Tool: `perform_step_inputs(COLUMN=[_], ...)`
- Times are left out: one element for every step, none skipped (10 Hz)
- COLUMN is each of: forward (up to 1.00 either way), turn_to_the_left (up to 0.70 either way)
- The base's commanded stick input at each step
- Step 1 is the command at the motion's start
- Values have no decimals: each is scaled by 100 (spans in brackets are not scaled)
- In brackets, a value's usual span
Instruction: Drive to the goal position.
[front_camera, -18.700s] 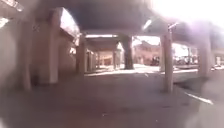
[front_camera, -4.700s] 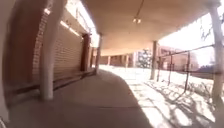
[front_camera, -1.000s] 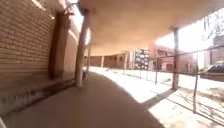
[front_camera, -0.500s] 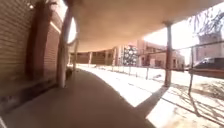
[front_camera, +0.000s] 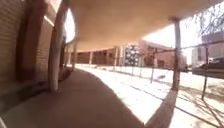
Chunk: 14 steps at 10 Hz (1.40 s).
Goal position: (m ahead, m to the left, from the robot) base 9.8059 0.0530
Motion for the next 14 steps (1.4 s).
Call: perform_step_inputs(forward=[85, 85, 85, 85, 85, 85, 85, 85, 85, 85, 85, 85, 85, 85], turn_to_the_left=[0, 0, 0, 0, 0, 0, 0, 0, 0, 0, 0, 0, 0, 0])
